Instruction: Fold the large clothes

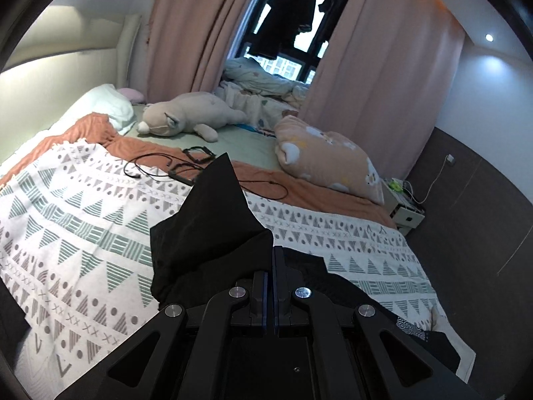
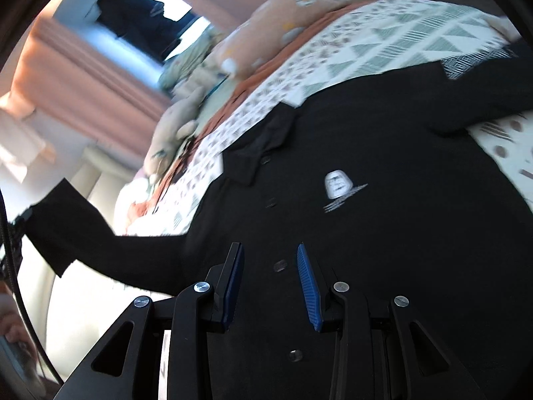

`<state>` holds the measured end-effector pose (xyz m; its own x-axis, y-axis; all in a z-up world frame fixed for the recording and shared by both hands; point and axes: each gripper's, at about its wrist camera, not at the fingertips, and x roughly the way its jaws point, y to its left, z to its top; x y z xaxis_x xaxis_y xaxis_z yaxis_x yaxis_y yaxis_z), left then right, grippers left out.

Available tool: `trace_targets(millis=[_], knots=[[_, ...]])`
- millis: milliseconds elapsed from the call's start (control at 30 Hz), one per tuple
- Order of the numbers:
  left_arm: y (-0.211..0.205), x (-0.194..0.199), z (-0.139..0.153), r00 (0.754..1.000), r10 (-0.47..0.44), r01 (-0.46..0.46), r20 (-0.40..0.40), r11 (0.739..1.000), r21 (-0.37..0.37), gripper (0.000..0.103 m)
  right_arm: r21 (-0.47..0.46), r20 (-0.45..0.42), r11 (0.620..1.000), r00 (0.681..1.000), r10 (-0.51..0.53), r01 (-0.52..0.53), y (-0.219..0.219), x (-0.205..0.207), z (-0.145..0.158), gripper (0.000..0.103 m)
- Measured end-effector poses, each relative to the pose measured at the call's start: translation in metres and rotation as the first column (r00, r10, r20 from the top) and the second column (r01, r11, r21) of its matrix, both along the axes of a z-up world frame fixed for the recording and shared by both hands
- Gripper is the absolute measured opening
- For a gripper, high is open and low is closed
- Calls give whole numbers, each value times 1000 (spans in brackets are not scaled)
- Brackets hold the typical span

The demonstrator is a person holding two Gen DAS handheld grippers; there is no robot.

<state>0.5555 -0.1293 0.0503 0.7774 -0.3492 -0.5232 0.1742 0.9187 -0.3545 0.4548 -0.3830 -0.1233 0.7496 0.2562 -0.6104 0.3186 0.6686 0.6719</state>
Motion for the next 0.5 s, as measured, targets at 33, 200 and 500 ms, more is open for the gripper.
trace_targets(millis=[33,200,500], knots=[[-9,1,-2,1000,-17,17,-5,1000,1,1,11,-4,1000,1000,-23,24,-9,-2,-3,34],[-59,13,-19,991,-121,120,-49,992,-24,1,81,-7,990,993,-116,117,-48,-13,-11,35],[-105,5,-81,918,-331,304,-217,941,-150,88,125,-18,972,981,-196,196,-80,-25,-19,35]])
